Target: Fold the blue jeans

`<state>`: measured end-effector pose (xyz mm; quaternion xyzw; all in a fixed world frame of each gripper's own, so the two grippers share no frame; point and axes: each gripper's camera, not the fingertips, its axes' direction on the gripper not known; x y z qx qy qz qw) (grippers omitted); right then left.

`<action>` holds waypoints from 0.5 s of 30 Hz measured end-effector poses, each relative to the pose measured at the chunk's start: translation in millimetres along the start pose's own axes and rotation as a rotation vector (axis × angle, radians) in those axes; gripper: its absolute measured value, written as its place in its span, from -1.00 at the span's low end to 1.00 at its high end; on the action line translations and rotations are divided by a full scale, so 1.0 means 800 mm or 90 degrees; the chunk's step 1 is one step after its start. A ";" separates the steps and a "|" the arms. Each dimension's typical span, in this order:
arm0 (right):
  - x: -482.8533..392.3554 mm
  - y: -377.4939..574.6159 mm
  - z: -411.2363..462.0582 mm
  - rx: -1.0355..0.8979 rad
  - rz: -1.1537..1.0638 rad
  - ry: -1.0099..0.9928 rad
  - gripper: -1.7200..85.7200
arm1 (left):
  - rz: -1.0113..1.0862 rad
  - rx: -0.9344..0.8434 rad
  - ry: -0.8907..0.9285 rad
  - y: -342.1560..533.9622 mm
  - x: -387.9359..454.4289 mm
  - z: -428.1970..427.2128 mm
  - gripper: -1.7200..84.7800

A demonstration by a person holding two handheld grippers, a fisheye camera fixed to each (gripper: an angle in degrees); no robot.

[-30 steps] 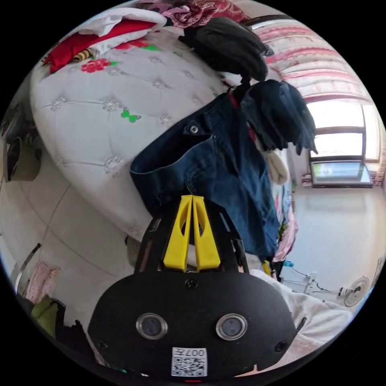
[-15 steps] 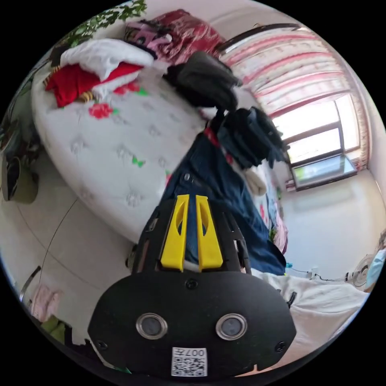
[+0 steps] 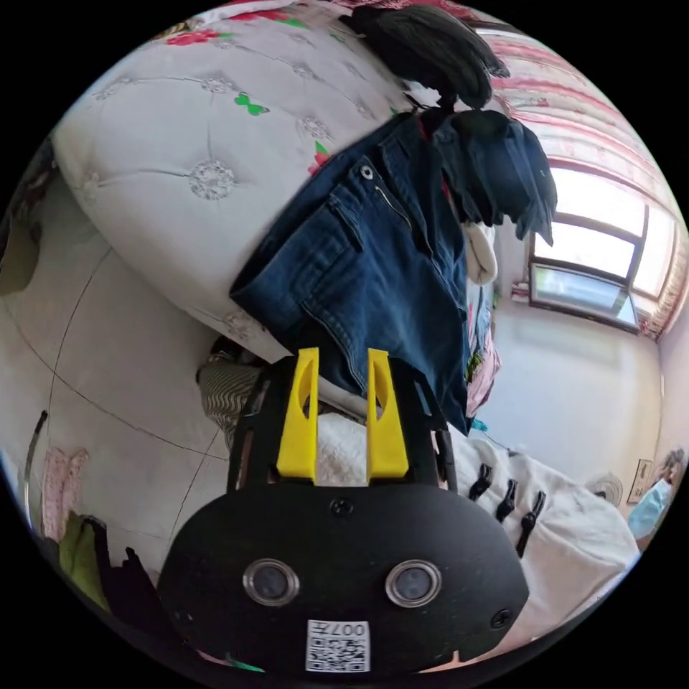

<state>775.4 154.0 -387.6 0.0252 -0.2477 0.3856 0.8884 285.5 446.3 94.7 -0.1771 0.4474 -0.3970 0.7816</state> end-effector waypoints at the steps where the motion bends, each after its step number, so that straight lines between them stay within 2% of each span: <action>1: -0.005 0.000 0.000 0.000 -0.010 0.003 -0.96 | 0.006 0.001 -0.009 0.001 -0.001 -0.002 -0.71; 3: -0.010 -0.001 0.002 -0.001 -0.022 0.007 -0.96 | 0.031 -0.002 -0.034 -0.005 -0.007 0.001 -0.70; 7: -0.006 -0.007 0.004 -0.002 -0.012 -0.005 -0.96 | -0.008 -0.017 -0.010 -0.034 -0.023 0.013 -0.72; 10: -0.006 -0.016 0.003 -0.006 -0.011 -0.005 -0.96 | 0.003 -0.034 0.013 -0.059 -0.021 0.015 -0.82; 13: -0.014 -0.032 -0.004 -0.006 0.000 -0.032 -0.96 | 0.065 0.009 0.102 -0.079 -0.004 -0.002 -0.86; 15: -0.033 -0.043 -0.020 0.013 -0.024 -0.071 -0.96 | 0.104 0.081 0.231 -0.091 0.015 -0.039 -0.87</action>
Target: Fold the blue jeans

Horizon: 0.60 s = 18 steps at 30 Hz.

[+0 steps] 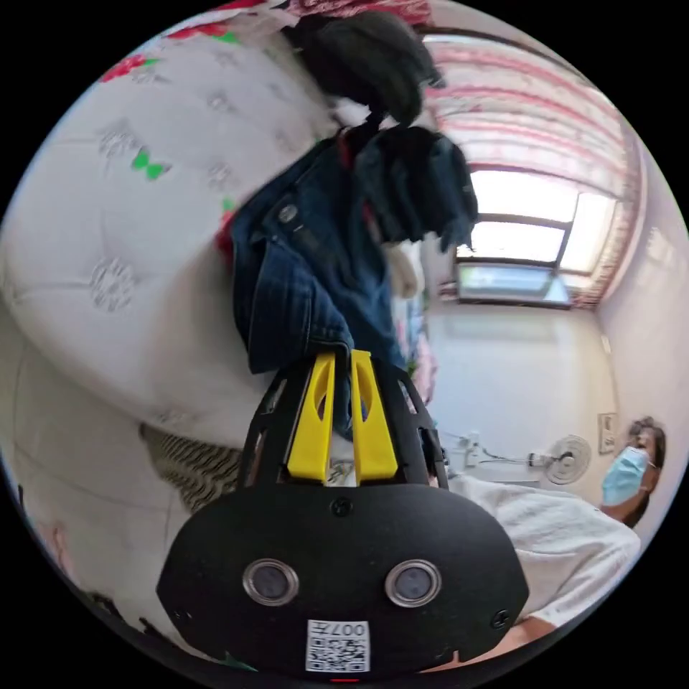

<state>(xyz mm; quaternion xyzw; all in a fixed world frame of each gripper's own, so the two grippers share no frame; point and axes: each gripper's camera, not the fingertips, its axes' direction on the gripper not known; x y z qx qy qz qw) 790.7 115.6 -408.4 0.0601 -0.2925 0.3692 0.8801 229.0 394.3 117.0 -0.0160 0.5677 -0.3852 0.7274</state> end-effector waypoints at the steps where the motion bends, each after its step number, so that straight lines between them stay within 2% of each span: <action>1: -0.021 -0.007 -0.012 0.013 -0.035 -0.038 -0.96 | 0.019 0.015 0.020 -0.005 0.010 -0.008 -0.87; 5: -0.079 -0.012 -0.064 0.075 -0.156 -0.140 -0.97 | 0.159 0.061 0.083 -0.034 0.083 -0.067 -0.87; 8: -0.075 0.001 -0.093 0.081 -0.188 -0.151 -0.97 | 0.189 0.038 0.046 -0.043 0.098 -0.095 -0.87; 10: -0.029 0.016 -0.087 0.034 -0.142 -0.057 -0.97 | 0.165 -0.004 -0.005 -0.043 0.078 -0.096 -0.87; 11: -0.012 0.021 -0.081 0.019 -0.116 -0.026 -0.97 | 0.103 -0.035 -0.034 -0.040 0.049 -0.090 -0.87; 13: 0.076 0.045 -0.053 -0.042 0.031 0.060 -0.97 | 0.008 -0.052 -0.075 -0.029 0.004 -0.082 -0.87; 16: 0.157 0.084 -0.044 -0.012 0.173 -0.014 -0.97 | -0.057 -0.047 -0.062 -0.012 -0.031 -0.072 -0.87; 18: 0.171 0.097 -0.046 0.022 0.187 -0.040 -0.97 | -0.039 -0.044 -0.037 -0.016 -0.022 -0.068 -0.87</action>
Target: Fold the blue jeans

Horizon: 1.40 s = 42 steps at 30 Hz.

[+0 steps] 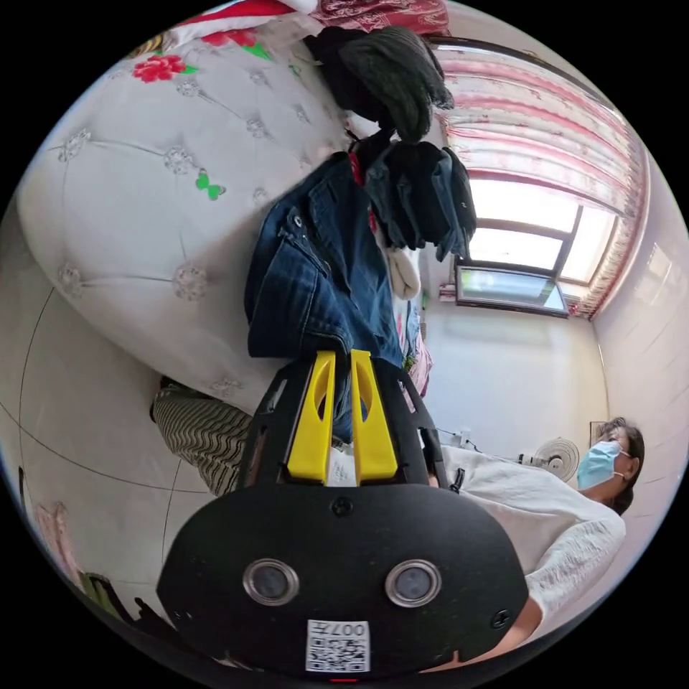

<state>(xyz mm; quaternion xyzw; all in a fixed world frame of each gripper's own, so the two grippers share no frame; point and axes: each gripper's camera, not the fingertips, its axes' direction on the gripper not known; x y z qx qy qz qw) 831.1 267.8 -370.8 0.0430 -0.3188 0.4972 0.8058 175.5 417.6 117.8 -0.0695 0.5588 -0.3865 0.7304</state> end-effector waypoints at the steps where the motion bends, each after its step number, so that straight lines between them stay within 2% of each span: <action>1: 0.004 0.000 -0.002 0.016 0.001 -0.030 -0.97 | 0.010 0.000 0.004 -0.004 0.005 -0.001 -0.87; 7: -0.050 -0.030 0.026 0.006 -0.084 -0.117 -0.97 | 0.087 0.016 0.078 -0.074 0.070 0.016 -0.87; 11: -0.089 -0.028 0.025 0.013 -0.160 -0.112 -0.97 | 0.158 0.022 0.093 -0.085 0.116 0.025 -0.87; 17: -0.067 -0.021 0.008 0.065 -0.125 -0.173 -0.97 | 0.093 0.095 0.137 -0.076 0.111 0.012 -0.88; 22: -0.134 -0.062 0.062 0.062 -0.170 -0.196 -0.96 | 0.082 0.118 0.149 -0.136 0.160 0.051 -0.88; 26: -0.220 -0.130 0.159 0.027 -0.212 -0.088 -0.94 | 0.088 0.095 0.052 -0.253 0.231 0.136 -0.85; 29: -0.279 -0.181 0.279 0.027 -0.270 0.067 -0.90 | 0.101 0.063 -0.071 -0.352 0.269 0.236 -0.81; 31: -0.291 -0.187 0.377 -0.028 -0.284 0.161 -0.89 | 0.074 0.036 -0.147 -0.384 0.277 0.289 -0.80; 35: -0.280 -0.123 0.484 -0.136 -0.372 0.128 -0.87 | 0.176 -0.012 -0.249 -0.390 0.308 0.362 -0.79; 37: -0.247 -0.052 0.544 -0.283 -0.425 0.075 -0.86 | 0.225 -0.023 -0.319 -0.370 0.310 0.375 -0.79; 40: -0.194 0.049 0.602 -0.456 -0.462 0.067 -0.85 | 0.262 -0.031 -0.411 -0.332 0.298 0.382 -0.81; 42: -0.174 0.106 0.631 -0.517 -0.498 0.089 -0.84 | 0.275 -0.039 -0.447 -0.311 0.290 0.385 -0.81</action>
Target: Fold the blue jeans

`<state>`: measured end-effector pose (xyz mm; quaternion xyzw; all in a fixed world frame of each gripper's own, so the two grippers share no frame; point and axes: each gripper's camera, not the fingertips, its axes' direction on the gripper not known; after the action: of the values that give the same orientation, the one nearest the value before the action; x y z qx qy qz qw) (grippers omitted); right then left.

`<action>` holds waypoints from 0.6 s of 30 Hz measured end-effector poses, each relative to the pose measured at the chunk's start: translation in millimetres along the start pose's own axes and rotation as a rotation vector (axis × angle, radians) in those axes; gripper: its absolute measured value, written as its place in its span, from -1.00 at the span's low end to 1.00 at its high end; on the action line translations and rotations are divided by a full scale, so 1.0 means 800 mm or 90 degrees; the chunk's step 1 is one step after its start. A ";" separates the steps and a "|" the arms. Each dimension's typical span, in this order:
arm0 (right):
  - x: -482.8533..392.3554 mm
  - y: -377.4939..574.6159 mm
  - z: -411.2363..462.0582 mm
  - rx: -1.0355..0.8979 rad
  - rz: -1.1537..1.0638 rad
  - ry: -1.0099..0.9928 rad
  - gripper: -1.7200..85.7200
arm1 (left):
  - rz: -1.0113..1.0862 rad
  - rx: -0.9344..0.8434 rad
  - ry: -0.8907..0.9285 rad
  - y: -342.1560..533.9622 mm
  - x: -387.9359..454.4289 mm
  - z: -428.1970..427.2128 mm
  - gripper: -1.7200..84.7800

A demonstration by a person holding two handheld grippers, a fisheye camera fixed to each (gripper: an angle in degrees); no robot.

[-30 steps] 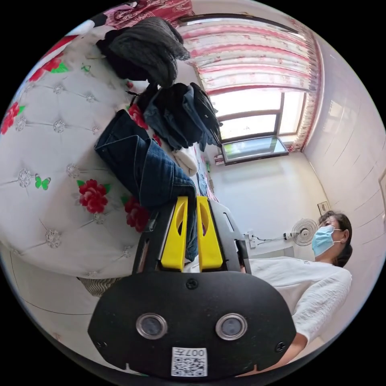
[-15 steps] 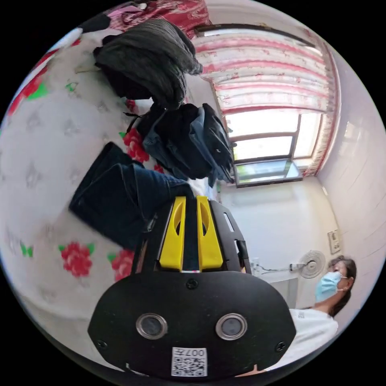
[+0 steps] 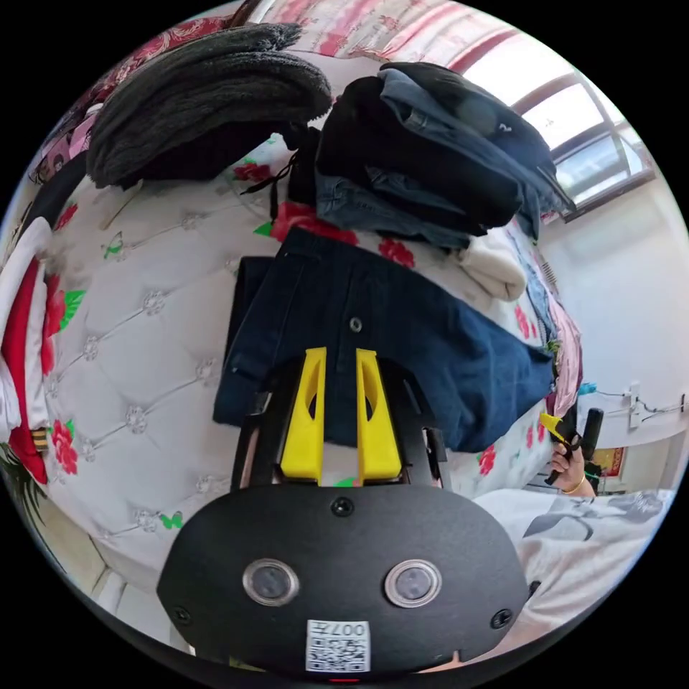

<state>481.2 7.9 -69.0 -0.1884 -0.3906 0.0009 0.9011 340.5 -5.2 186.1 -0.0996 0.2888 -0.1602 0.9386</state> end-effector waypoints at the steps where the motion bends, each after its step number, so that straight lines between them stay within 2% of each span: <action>1: -0.012 0.004 0.038 -0.043 -0.026 -0.002 -0.83 | 0.004 -0.004 -0.007 0.003 0.003 0.002 -0.81; 5: -0.042 -0.010 0.134 -0.140 -0.111 0.008 -0.82 | 0.081 -0.035 -0.072 -0.003 0.041 0.027 -0.79; 8: -0.045 -0.037 0.205 -0.211 -0.163 0.065 -0.80 | 0.124 -0.089 -0.135 -0.027 0.066 0.063 -0.80; 11: -0.046 -0.077 0.208 -0.160 -0.161 0.105 -0.81 | 0.125 -0.130 -0.155 -0.054 0.081 0.083 -0.84; 14: -0.033 -0.105 0.172 -0.053 -0.118 0.035 -0.82 | 0.083 -0.140 -0.185 -0.074 0.094 0.091 -0.95; 18: -0.013 -0.088 0.196 -0.112 -0.116 0.005 -0.77 | 0.098 -0.106 -0.187 -0.074 0.113 0.098 -0.98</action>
<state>353.6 -5.9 45.4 -0.2306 -0.4012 -0.1161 0.8789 441.6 -85.0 220.5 -0.1768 0.1674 -0.0474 0.9687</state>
